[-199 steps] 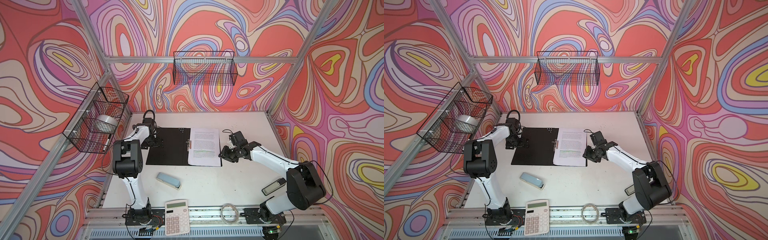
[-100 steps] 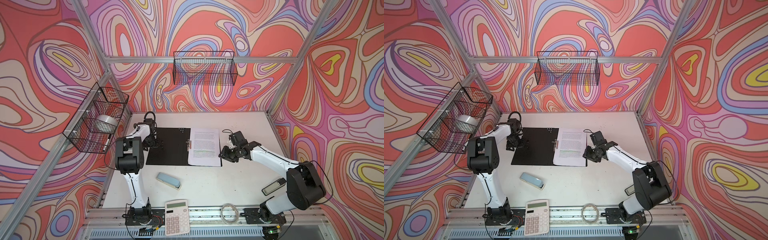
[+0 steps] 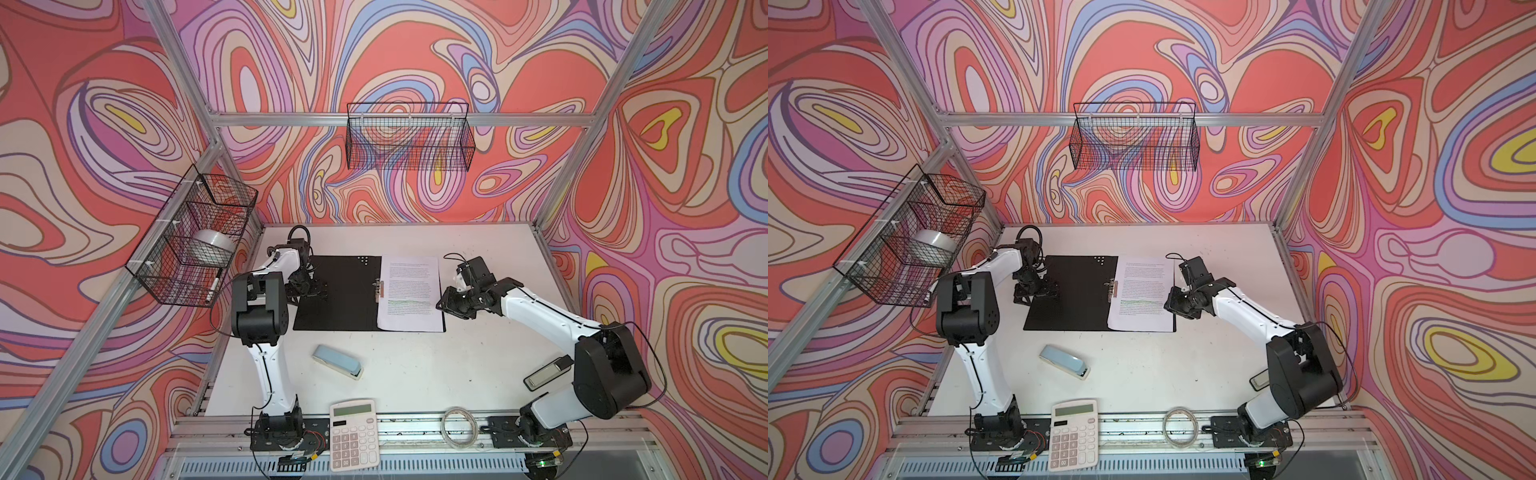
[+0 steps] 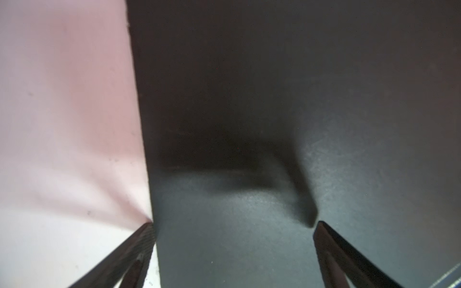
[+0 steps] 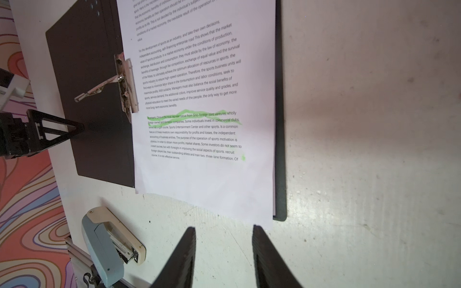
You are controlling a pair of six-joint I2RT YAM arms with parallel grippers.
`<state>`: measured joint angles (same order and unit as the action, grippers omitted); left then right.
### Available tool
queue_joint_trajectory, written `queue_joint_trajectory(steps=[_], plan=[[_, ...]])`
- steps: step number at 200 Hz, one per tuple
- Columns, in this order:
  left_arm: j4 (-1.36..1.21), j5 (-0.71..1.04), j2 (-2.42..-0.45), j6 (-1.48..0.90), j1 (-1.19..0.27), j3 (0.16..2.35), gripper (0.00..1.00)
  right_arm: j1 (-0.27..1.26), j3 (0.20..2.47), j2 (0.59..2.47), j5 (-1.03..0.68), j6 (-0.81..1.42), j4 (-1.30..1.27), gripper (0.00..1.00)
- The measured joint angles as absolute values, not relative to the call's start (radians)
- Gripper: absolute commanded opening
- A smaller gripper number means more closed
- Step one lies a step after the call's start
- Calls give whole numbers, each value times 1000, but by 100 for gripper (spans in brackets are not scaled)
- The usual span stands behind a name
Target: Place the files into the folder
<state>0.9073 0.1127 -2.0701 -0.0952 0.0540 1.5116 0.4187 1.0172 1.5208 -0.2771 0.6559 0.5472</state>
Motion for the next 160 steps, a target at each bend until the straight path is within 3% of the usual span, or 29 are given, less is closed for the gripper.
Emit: queue_joint_trajectory(steps=[96,160], plan=[[940,293,-2070,-91,59,1523,95,419,1065,1522,-273,640,579,38],[938,377,-2063,-23,12,1518,95,419,1287,1653,-283,576,645,38]])
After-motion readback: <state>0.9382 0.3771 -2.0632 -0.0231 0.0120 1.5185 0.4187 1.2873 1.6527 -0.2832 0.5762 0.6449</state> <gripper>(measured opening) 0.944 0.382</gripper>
